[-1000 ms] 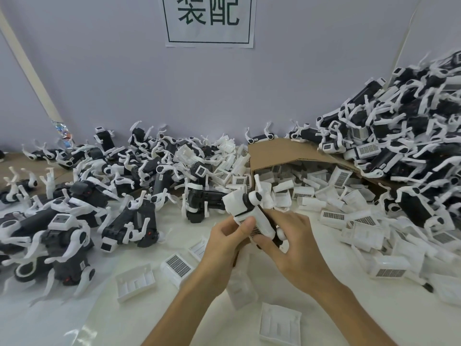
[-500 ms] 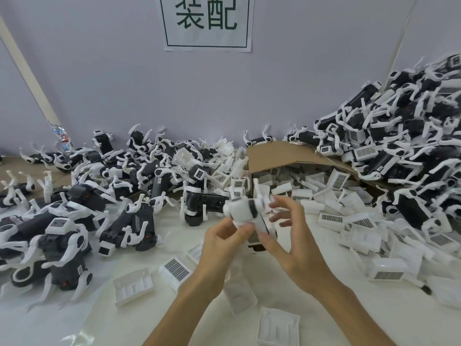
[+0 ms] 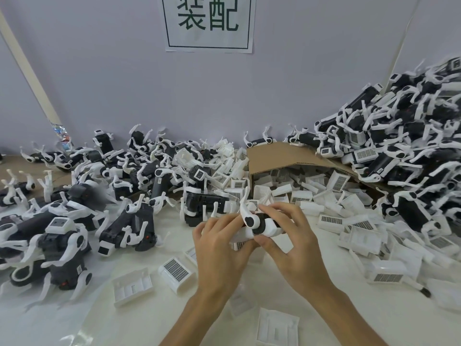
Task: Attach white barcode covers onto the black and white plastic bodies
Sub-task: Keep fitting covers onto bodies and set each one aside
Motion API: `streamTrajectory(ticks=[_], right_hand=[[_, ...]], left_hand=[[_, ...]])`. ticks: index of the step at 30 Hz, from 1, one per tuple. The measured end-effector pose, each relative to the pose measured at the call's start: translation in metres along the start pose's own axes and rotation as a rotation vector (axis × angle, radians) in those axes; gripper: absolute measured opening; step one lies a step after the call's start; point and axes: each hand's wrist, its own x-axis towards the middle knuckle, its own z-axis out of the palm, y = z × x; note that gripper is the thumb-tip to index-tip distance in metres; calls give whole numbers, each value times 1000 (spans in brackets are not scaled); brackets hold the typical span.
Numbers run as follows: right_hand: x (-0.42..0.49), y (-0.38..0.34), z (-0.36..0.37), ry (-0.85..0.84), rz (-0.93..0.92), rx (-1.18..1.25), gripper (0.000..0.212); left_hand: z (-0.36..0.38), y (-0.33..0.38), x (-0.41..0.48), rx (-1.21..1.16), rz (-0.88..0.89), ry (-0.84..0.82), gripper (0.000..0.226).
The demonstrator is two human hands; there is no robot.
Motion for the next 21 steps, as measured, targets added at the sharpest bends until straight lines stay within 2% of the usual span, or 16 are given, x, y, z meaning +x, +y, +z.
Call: streamTrajectory(ticks=[4, 9, 15, 21], right_hand=[[-3, -9, 5, -19, 103, 156, 48], [0, -13, 1, 44, 227, 346, 39], [-3, -16, -3, -52, 264, 393, 44], [-2, -16, 2, -12, 227, 453, 43]], left_hand=[[1, 2, -1, -49, -17, 32, 27], [0, 7, -3, -145, -48, 60, 35], [0, 10, -3, 6, 7, 81, 32], [-3, 5, -3, 86, 117, 103, 28]])
